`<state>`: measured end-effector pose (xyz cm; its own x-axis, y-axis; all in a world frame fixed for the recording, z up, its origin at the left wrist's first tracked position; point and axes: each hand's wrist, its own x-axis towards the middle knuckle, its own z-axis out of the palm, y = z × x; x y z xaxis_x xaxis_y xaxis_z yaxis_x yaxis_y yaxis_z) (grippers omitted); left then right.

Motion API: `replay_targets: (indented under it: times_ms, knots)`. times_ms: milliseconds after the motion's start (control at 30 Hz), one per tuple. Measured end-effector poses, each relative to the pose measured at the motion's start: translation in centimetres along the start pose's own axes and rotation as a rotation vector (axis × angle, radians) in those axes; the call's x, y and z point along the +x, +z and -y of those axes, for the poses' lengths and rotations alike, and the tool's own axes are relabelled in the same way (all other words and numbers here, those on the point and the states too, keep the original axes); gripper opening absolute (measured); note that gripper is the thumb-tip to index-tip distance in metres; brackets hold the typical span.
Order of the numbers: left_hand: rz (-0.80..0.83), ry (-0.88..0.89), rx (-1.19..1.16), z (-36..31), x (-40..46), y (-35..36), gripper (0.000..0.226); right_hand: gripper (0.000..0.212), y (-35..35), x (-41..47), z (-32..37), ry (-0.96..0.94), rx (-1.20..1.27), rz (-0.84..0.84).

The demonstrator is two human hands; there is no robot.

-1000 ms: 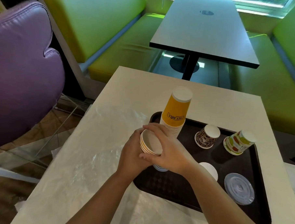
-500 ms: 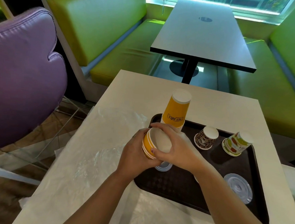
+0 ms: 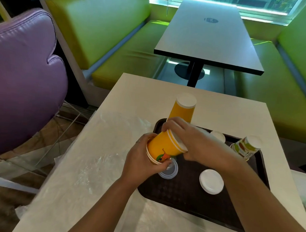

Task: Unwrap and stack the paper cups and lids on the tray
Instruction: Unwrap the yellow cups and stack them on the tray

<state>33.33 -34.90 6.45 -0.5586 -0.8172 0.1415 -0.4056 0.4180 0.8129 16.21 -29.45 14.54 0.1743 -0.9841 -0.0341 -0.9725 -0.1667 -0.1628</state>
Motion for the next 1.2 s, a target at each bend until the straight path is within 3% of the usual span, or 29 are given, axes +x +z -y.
replay_targets:
  times_ms: [133, 333, 433, 567, 700, 867, 1000, 1200]
  knots:
    - [-0.078, -0.065, -0.049, 0.2, 0.4, -0.5, 0.079, 0.082, -1.8, -0.1, -1.7, 0.020, 0.137, -0.210]
    - [-0.042, -0.109, -0.009, 0.5, 0.3, -0.6, 0.085, 0.079, -2.5, 1.5, -2.0, 0.216, 0.660, -0.704]
    - [-0.023, -0.111, 0.005, 0.4, 0.4, -0.3, 0.085, 0.081, -1.6, 3.2, -2.8, 0.321, 0.980, -0.860]
    - [-0.006, -0.124, 0.002, 0.2, 0.6, -0.3, 0.088, 0.088, 0.7, 4.4, -4.4, 0.450, 1.338, -0.835]
    - [0.002, -0.125, -0.007, 0.3, 0.8, -0.3, 0.085, 0.091, 3.2, 4.5, -5.0, 0.508, 1.421, -0.771]
    - [-0.011, -0.134, -0.027, 0.5, 1.0, -0.1, 0.086, 0.094, 6.5, 4.4, -5.2, 0.583, 1.296, -0.638]
    - [-0.008, -0.119, -0.037, 0.5, 1.1, 0.0, 0.086, 0.080, 8.1, 4.4, -5.4, 0.642, 1.139, -0.588]
    - [-0.008, -0.121, -0.050, 0.7, 1.1, 0.2, 0.086, 0.079, 9.4, 4.2, -5.2, 0.698, 1.009, -0.543]
